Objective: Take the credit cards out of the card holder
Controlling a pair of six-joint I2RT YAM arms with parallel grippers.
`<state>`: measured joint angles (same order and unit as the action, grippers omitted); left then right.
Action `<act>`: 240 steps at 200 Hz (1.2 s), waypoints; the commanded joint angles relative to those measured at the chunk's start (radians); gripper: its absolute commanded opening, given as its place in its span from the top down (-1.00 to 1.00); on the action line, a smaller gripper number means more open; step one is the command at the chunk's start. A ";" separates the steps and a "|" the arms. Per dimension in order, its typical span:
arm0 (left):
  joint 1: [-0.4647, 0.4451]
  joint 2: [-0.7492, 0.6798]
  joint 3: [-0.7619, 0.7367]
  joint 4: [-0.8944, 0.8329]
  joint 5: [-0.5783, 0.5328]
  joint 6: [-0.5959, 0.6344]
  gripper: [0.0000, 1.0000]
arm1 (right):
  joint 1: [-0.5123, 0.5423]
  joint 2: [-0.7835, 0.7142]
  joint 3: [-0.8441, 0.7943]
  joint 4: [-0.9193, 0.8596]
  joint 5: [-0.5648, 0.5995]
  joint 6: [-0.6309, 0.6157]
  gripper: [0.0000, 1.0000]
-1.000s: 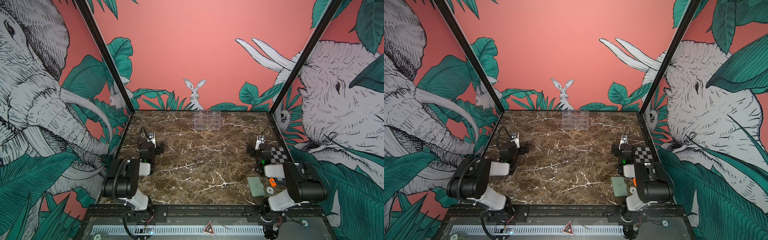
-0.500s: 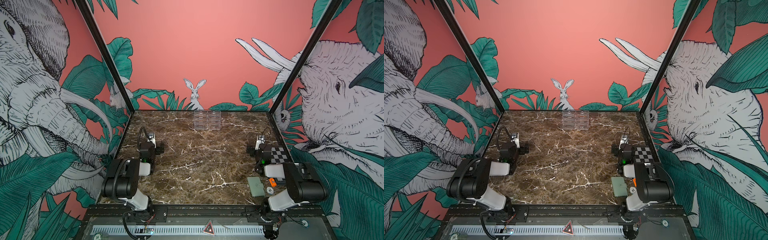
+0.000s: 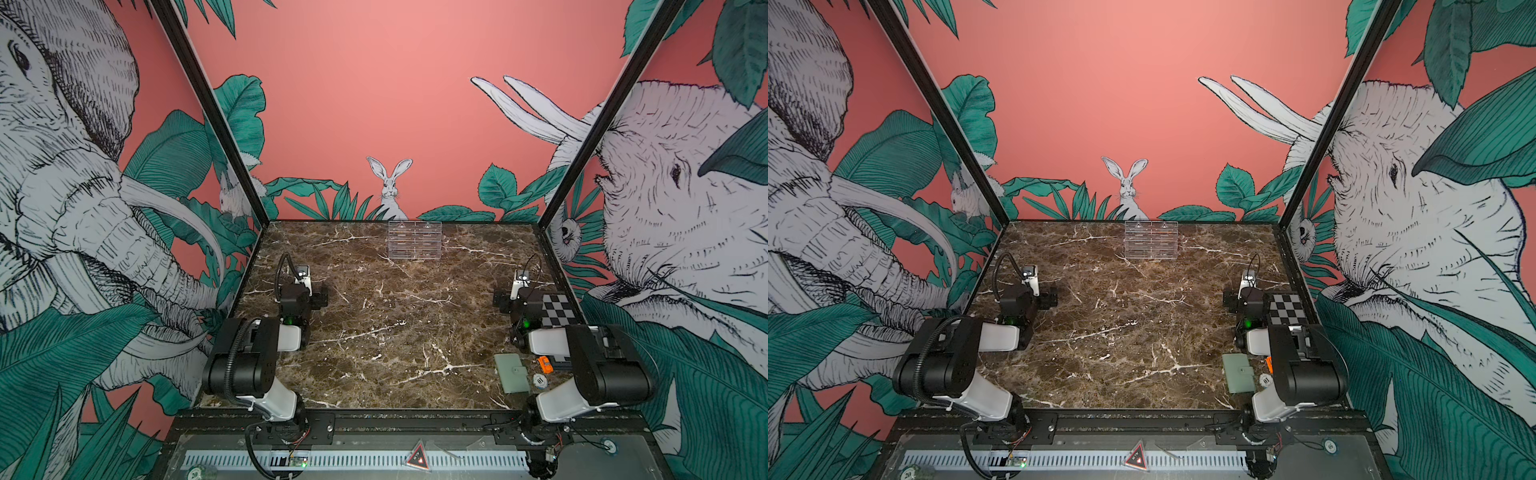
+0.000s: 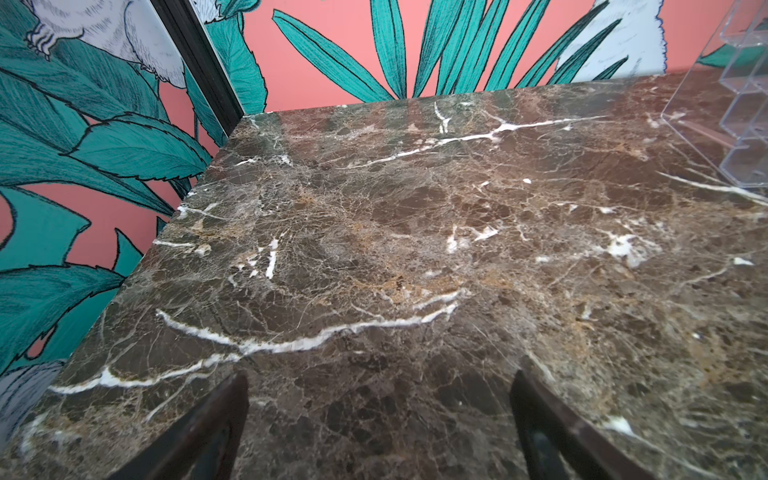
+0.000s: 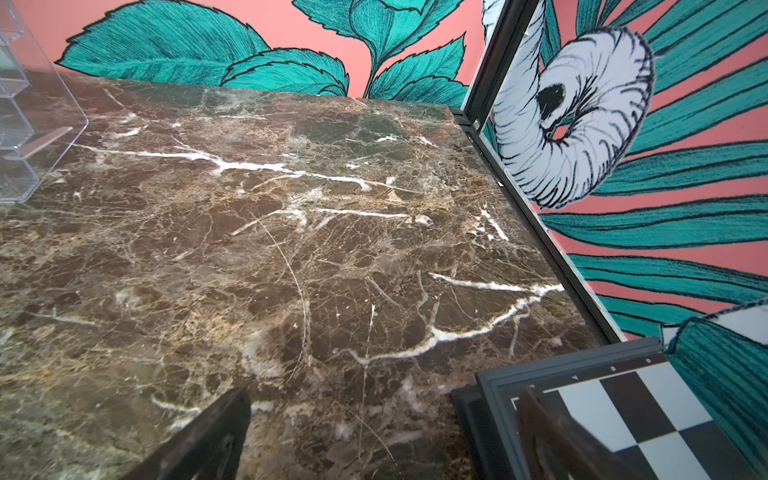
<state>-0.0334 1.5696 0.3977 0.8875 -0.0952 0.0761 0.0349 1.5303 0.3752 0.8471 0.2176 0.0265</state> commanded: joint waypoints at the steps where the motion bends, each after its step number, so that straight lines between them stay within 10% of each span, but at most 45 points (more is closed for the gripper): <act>1: -0.005 -0.020 0.000 0.009 -0.007 0.007 -0.98 | 0.003 -0.008 0.008 0.029 0.013 0.006 -0.96; 86: -0.007 -0.046 0.000 0.012 0.015 0.026 -0.98 | 0.012 -0.035 -0.008 0.067 0.028 0.000 -0.90; 123: -0.083 -0.313 0.082 -0.364 -0.071 0.011 -0.98 | 0.046 -0.333 0.142 -0.522 0.084 0.114 -0.96; 190: -0.120 -0.483 0.229 -0.782 0.323 -0.445 -0.98 | 0.047 -0.487 0.300 -1.125 -0.139 0.373 -0.96; 240: -0.127 -0.503 0.178 -0.731 0.580 -0.703 -0.98 | 0.094 -0.554 0.336 -1.450 -0.164 0.460 -0.96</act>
<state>-0.1516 1.0920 0.5983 0.1764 0.2981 -0.4377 0.0868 1.0103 0.6926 -0.3695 0.0734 0.4057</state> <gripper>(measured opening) 0.988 0.981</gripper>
